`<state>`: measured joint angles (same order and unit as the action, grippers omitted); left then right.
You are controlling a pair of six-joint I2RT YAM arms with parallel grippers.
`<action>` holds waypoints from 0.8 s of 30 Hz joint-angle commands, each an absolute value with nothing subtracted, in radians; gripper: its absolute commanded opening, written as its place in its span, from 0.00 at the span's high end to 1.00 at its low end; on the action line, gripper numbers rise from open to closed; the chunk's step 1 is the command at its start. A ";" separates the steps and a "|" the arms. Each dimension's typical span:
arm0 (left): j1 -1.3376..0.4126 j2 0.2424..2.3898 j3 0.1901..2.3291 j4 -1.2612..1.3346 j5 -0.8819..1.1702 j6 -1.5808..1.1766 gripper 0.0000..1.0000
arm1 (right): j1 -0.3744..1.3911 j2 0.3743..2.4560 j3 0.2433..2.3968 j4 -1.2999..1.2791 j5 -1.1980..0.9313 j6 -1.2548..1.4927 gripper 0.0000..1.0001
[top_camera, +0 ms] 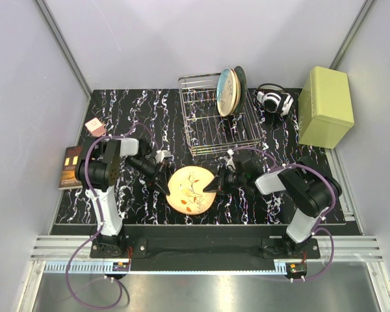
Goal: Load the plates into the dish rack
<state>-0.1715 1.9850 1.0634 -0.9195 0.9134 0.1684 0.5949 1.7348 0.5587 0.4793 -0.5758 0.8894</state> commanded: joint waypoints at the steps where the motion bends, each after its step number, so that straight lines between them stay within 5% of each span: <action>1: -0.232 1.930 1.042 -0.911 0.988 0.158 0.74 | 0.634 1.649 0.630 0.499 -0.583 0.838 1.00; 3: -0.221 1.887 1.043 -0.908 0.947 0.170 0.52 | 0.634 1.623 0.641 0.407 -0.656 0.760 1.00; 4: -0.210 1.863 1.045 -0.901 0.907 0.175 0.33 | 0.630 1.591 0.673 0.337 -0.670 0.718 1.00; 8: -0.094 1.726 1.049 -0.847 0.851 0.166 0.09 | 0.604 1.485 0.803 -0.126 -0.689 0.513 1.00; 16: 0.057 1.441 1.239 -0.784 0.288 0.045 0.01 | 0.597 1.325 1.184 -0.506 -0.658 0.212 1.00; 24: 0.031 1.313 1.233 -0.738 -0.150 -0.071 0.01 | 0.597 1.423 1.622 -0.451 0.039 0.032 1.00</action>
